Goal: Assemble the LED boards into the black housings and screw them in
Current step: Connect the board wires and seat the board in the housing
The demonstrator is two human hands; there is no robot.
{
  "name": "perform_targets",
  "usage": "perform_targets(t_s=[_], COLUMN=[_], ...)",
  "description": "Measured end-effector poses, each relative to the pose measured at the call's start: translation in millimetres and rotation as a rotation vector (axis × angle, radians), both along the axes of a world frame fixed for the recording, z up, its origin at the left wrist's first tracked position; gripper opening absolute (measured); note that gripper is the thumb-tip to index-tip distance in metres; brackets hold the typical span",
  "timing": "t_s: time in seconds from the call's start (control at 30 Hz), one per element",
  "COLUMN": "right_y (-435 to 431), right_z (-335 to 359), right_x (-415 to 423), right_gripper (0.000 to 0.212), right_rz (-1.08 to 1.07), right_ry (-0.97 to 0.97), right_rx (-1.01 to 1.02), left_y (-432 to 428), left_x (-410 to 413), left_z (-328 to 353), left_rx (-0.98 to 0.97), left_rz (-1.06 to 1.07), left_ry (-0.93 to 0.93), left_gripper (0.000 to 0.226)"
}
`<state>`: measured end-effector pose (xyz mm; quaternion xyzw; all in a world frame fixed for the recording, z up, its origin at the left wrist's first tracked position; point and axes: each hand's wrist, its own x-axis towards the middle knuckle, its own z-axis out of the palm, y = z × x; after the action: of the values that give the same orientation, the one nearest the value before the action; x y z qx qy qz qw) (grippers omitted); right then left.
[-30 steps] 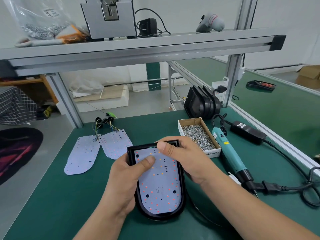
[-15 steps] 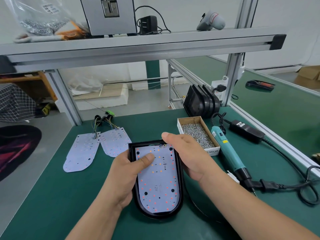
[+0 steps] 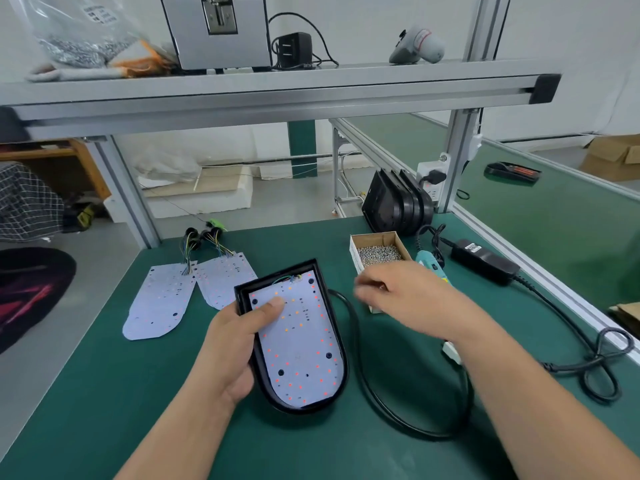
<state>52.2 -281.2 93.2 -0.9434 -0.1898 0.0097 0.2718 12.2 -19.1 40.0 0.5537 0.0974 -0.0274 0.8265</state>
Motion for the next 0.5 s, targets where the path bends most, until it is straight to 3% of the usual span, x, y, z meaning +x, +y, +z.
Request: perform_targets(t_s=[0.07,0.23,0.37,0.5], right_y=[-25,-56,-55,-47], right_z=[2,-21,-36,-33], right_x=[-9,-46,-55,-54], right_gripper=[0.022,0.026,0.006,0.011], right_rz=[0.023,-0.025,0.002,0.061], right_ry=[-0.078,-0.088,-0.084,-0.092], right_rx=[-0.272,-0.806,-0.856,-0.847], left_y=[4,6,-2,-7], left_x=[2,4,-1,-6], left_z=[-1,-2,-3,-8], left_rx=[-0.009,0.036,0.110,0.218], left_rz=[-0.003,-0.092,-0.170,-0.203], left_ry=[0.011,0.006,0.009,0.030], left_gripper=[0.036,0.029,0.033,0.035])
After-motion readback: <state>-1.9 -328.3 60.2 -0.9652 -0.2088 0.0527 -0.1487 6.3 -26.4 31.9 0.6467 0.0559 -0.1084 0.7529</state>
